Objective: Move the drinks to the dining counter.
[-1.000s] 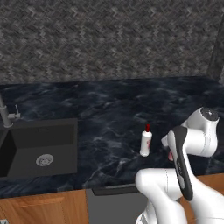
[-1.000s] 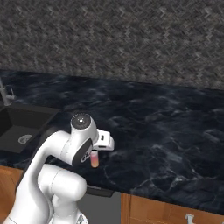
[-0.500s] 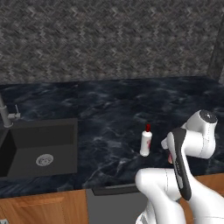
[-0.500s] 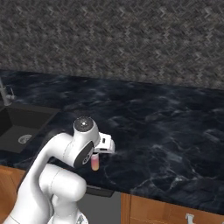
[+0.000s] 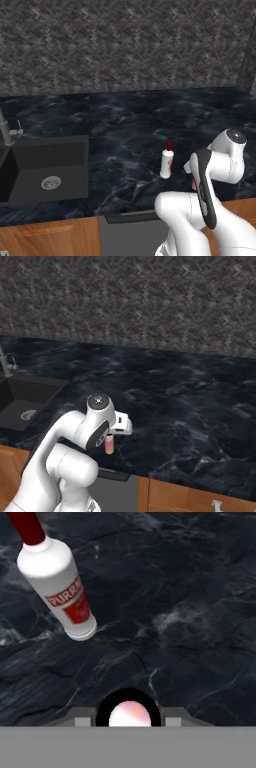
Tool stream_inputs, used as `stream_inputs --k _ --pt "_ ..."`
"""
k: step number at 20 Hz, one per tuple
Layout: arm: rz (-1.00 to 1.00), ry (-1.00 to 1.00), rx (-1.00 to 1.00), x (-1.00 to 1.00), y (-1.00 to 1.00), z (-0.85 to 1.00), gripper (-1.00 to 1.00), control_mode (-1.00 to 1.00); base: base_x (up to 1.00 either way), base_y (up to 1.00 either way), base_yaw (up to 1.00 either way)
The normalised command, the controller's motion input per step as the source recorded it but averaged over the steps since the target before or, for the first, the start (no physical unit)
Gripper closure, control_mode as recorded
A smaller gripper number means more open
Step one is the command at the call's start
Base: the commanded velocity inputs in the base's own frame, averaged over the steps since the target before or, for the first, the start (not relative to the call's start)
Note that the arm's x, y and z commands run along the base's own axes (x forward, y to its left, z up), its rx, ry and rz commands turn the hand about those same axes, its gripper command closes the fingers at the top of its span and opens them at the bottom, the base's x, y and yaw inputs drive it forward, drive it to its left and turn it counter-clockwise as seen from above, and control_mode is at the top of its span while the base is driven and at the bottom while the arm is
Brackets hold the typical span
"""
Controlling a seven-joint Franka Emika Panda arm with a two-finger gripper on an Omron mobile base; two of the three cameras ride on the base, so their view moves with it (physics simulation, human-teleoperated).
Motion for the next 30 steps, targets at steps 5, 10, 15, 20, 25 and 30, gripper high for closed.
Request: stream_inputs --k 5,10,15,20,25,30 --pt "0.0 -0.05 0.0 0.01 0.0 -0.04 1.0 -1.0 0.0 0.0 0.0" --pt "0.0 -0.11 0.0 0.12 0.0 0.0 1.0 -1.0 0.0 0.0 0.0" --pt "0.0 -0.08 0.0 0.22 0.01 0.0 1.0 -1.0 0.0 0.0 0.0" --pt "0.0 -0.01 0.0 0.33 0.14 -0.11 1.0 -1.0 0.0 0.0 0.0" --pt "0.0 0.0 0.0 0.41 0.15 -0.23 1.0 -1.0 0.0 0.0 0.0" --pt "0.0 0.0 0.0 0.33 0.07 -0.39 1.0 -1.0 0.0 0.0 0.0"
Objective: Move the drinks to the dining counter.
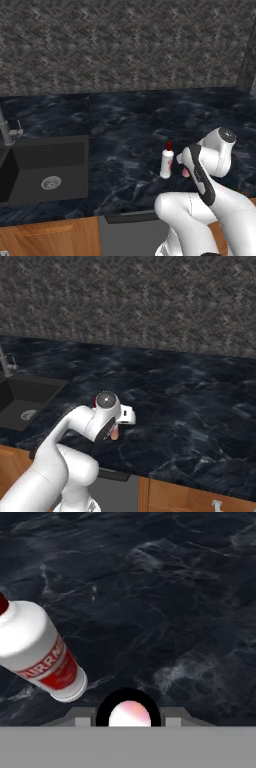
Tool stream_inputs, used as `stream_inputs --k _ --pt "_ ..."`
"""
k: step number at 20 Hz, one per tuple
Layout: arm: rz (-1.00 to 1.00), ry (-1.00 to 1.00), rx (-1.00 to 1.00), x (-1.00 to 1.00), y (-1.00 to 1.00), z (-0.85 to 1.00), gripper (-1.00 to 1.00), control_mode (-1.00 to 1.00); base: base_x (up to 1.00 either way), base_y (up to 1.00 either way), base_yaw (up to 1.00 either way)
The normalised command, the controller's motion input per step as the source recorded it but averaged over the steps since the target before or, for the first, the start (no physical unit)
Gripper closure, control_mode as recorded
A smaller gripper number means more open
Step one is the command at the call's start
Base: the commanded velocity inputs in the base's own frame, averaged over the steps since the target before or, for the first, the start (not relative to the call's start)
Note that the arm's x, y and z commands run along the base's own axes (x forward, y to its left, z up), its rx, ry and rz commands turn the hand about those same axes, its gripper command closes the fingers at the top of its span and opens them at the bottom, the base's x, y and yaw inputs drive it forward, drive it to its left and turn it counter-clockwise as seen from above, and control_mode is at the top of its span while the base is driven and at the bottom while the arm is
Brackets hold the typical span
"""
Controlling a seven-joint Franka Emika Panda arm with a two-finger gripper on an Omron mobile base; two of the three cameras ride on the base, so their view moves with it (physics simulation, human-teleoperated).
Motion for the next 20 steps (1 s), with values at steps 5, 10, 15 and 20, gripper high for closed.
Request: stream_inputs --k 5,10,15,20 --pt "0.0 0.0 0.0 0.18 0.13 -0.42 -1.0 -1.0 0.0 0.0 0.0" --pt "0.0 0.0 0.0 0.02 0.13 -0.22 -1.0 -1.0 0.0 0.0 0.0" --pt "0.0 0.0 0.0 0.0 0.12 -0.12 -1.0 -1.0 0.0 0.0 0.0" --pt "0.0 0.0 0.0 -0.06 0.03 0.02 -1.0 -1.0 0.0 0.0 0.0"
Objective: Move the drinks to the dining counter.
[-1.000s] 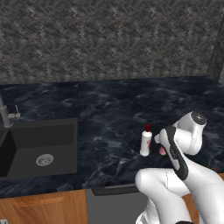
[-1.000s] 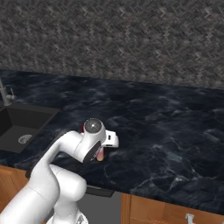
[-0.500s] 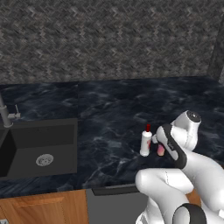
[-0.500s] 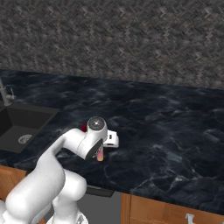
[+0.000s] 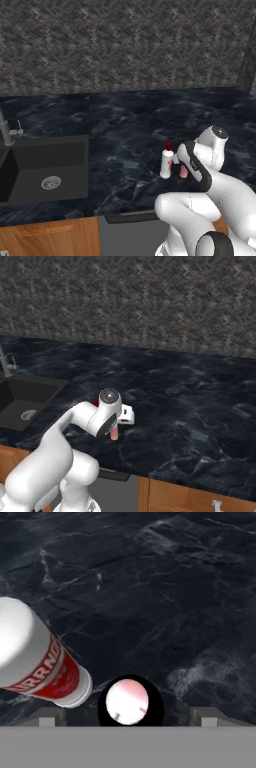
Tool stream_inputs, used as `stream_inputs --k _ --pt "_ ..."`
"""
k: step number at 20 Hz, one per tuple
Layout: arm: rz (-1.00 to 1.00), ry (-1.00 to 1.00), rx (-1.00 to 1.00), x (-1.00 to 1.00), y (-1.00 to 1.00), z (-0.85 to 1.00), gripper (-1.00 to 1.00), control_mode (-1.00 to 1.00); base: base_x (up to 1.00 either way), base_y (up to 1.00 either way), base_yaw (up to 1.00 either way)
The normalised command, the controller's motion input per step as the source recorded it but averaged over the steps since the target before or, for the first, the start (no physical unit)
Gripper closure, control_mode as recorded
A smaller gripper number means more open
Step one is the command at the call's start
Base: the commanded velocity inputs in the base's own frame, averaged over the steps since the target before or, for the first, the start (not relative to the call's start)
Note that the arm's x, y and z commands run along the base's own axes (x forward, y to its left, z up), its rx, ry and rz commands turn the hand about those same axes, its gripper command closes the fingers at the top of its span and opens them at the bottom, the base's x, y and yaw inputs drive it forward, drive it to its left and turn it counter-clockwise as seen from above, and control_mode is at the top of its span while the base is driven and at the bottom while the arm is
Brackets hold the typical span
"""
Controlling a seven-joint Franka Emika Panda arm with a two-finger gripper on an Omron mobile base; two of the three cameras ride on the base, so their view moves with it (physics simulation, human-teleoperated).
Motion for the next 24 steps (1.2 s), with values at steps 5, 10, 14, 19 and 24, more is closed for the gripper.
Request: stream_inputs --k 5,10,14,19,24 --pt "0.0 -0.01 0.0 -0.26 0.0 0.32 -1.0 -1.0 0.0 0.0 0.0" --pt "0.0 -0.04 0.0 -0.39 0.01 0.31 -1.0 -1.0 0.0 0.0 0.0" --pt "0.0 -0.03 -0.01 -0.3 0.21 0.1 -1.0 -1.0 0.0 0.0 0.0" --pt "0.01 -0.15 -0.05 -0.34 0.31 0.01 -1.0 -1.0 0.0 0.0 0.0" --pt "0.0 -0.19 -0.05 -0.4 0.23 0.0 -1.0 -1.0 0.0 0.0 0.0"
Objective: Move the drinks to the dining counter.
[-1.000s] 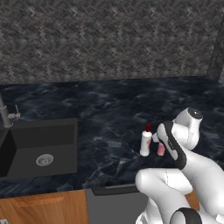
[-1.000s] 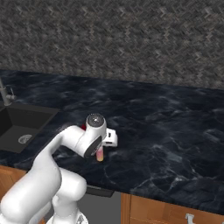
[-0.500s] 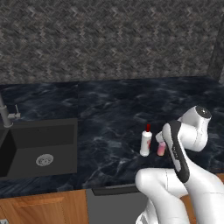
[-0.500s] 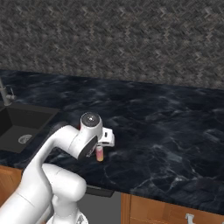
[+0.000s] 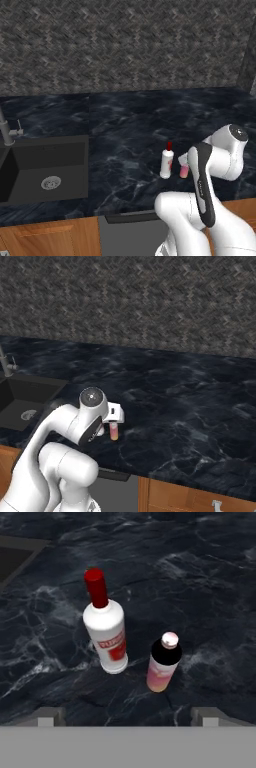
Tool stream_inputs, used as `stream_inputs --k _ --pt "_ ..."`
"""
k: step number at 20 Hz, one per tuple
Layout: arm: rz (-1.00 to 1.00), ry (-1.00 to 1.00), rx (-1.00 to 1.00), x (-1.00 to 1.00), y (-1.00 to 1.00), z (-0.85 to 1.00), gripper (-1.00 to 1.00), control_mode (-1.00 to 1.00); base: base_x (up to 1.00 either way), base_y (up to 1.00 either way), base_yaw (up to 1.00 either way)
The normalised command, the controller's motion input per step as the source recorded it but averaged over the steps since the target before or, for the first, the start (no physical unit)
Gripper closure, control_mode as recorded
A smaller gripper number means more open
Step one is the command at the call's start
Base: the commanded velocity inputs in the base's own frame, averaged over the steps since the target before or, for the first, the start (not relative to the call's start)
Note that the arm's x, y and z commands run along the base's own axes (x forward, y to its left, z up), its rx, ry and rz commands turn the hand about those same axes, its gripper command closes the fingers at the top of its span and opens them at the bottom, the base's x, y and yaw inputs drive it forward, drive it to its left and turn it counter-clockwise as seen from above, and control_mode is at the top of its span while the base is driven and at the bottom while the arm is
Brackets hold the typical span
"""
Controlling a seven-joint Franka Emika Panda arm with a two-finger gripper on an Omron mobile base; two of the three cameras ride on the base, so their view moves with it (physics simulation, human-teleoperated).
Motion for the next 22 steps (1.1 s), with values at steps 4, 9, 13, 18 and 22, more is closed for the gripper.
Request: stream_inputs --k 4,9,13,18,22 --pt "0.0 -0.08 -0.03 -0.16 0.14 0.0 -1.0 1.0 -0.06 0.07 0.0" --pt "0.0 0.0 0.0 0.0 0.0 0.0 -1.0 1.0 0.0 0.05 0.0" --pt "0.0 0.0 0.0 0.0 0.0 0.0 -1.0 1.0 -0.45 0.06 0.0" --pt "0.0 0.0 0.0 0.0 0.0 0.0 -1.0 1.0 -0.98 0.0 0.0" --pt "0.0 0.0 0.0 0.0 0.0 0.0 -1.0 1.0 -0.62 0.0 -0.1"
